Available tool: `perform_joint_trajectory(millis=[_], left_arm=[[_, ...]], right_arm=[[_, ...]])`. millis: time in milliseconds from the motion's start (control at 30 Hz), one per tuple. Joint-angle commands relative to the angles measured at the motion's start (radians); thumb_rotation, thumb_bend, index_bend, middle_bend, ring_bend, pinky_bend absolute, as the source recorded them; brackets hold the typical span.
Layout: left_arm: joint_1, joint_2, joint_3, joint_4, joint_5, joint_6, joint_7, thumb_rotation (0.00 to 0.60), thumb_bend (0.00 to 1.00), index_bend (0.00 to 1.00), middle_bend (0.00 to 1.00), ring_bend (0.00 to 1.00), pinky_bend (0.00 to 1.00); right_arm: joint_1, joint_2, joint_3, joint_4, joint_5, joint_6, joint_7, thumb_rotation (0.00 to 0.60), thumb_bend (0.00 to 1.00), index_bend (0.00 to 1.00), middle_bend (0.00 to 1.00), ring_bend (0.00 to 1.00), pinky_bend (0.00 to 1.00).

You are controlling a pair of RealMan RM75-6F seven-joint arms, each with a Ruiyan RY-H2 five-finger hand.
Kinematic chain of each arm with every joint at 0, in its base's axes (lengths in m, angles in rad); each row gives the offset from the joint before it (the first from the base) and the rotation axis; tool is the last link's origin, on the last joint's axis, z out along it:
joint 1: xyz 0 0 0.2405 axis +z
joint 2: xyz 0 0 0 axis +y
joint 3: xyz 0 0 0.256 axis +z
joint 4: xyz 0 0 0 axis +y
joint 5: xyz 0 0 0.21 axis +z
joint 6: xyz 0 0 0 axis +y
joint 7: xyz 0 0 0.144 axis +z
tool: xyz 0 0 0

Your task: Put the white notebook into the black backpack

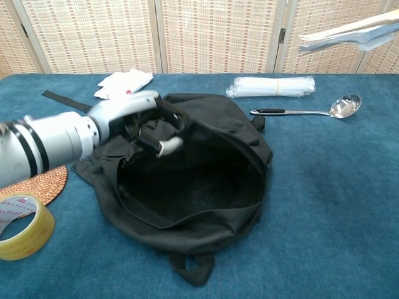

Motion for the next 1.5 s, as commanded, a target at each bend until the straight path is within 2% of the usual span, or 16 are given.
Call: perform_joint_trajectory(millis=[33, 167, 267, 333, 533, 700, 933, 1100, 1267, 1500], left_arm=[[-0.022, 0.036, -0.053, -0.016, -0.058, -0.011, 0.002, 0.6, 0.69, 0.68, 0.26, 0.23, 0.01], [-0.067, 0.05, -0.118, 0.015, -0.163, -0.025, 0.041, 0.6, 0.69, 0.67, 0.26, 0.22, 0.01], [-0.093, 0.053, -0.139, 0.034, -0.216, -0.037, 0.066, 0.6, 0.69, 0.66, 0.26, 0.21, 0.01], [-0.137, 0.052, -0.162, 0.08, -0.279, -0.056, 0.109, 0.6, 0.69, 0.66, 0.26, 0.21, 0.01], [-0.225, 0.036, -0.182, 0.16, -0.407, -0.083, 0.197, 0.6, 0.69, 0.65, 0.26, 0.2, 0.01], [-0.288, 0.012, -0.189, 0.223, -0.508, -0.085, 0.256, 0.6, 0.69, 0.64, 0.26, 0.2, 0.0], [-0.332, 0.002, -0.191, 0.267, -0.601, -0.096, 0.285, 0.6, 0.69, 0.64, 0.26, 0.2, 0.0], [-0.347, 0.005, -0.191, 0.278, -0.638, -0.098, 0.291, 0.6, 0.69, 0.64, 0.26, 0.19, 0.0], [-0.361, 0.004, -0.195, 0.298, -0.672, -0.101, 0.291, 0.6, 0.69, 0.64, 0.26, 0.19, 0.0], [-0.366, 0.009, -0.187, 0.303, -0.69, -0.103, 0.292, 0.6, 0.69, 0.64, 0.26, 0.19, 0.0]], right_arm=[[0.001, 0.004, -0.029, -0.06, -0.061, 0.031, 0.013, 0.6, 0.59, 0.79, 0.45, 0.42, 0.28], [0.008, 0.0, -0.058, -0.126, -0.134, 0.052, 0.03, 0.6, 0.59, 0.79, 0.45, 0.43, 0.29], [0.012, -0.004, -0.066, -0.156, -0.159, 0.055, 0.038, 0.6, 0.59, 0.79, 0.45, 0.43, 0.3], [0.021, -0.013, -0.091, -0.189, -0.207, 0.045, 0.042, 0.6, 0.59, 0.8, 0.45, 0.43, 0.3], [0.042, -0.044, -0.115, -0.227, -0.269, 0.01, 0.04, 0.6, 0.59, 0.8, 0.45, 0.43, 0.31], [0.066, -0.088, -0.126, -0.217, -0.285, -0.053, 0.038, 0.6, 0.59, 0.8, 0.45, 0.43, 0.31], [0.119, -0.182, -0.101, -0.122, -0.268, -0.139, 0.036, 0.6, 0.59, 0.8, 0.45, 0.42, 0.31], [0.156, -0.258, -0.078, -0.044, -0.2, -0.206, 0.107, 0.6, 0.59, 0.8, 0.45, 0.42, 0.31], [0.181, -0.338, -0.073, 0.044, -0.153, -0.251, 0.171, 0.6, 0.59, 0.8, 0.45, 0.42, 0.32], [0.215, -0.441, -0.071, 0.202, -0.116, -0.303, 0.192, 0.6, 0.6, 0.8, 0.45, 0.42, 0.32]])
